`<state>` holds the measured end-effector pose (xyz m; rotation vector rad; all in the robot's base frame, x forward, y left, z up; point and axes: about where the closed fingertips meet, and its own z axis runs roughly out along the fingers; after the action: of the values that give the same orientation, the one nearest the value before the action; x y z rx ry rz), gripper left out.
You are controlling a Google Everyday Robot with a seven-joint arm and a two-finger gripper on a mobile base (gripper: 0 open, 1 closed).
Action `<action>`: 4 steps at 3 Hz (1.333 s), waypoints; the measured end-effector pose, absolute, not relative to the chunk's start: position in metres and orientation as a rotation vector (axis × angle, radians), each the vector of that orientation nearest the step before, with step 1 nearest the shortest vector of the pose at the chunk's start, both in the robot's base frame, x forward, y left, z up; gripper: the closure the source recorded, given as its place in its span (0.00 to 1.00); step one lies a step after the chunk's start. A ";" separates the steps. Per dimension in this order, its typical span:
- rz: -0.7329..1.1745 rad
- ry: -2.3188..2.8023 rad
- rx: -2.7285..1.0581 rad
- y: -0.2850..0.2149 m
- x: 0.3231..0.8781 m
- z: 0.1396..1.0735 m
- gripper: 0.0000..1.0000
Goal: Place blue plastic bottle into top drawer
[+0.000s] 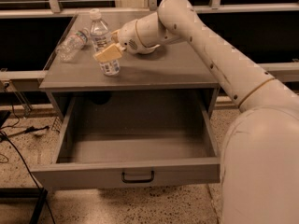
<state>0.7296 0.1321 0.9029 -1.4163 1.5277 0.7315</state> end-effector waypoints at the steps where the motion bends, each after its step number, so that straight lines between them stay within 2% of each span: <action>1: 0.711 1.510 -1.438 0.133 0.722 0.924 1.00; 3: 0.601 1.606 -1.530 0.107 0.680 0.959 1.00; 4: 0.489 1.768 -1.566 0.074 0.640 0.962 1.00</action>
Offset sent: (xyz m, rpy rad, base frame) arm -0.0419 -0.0223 0.0737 -0.1026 -0.0516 -0.0015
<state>0.6405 0.0741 0.9617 -1.5658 1.7677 0.4892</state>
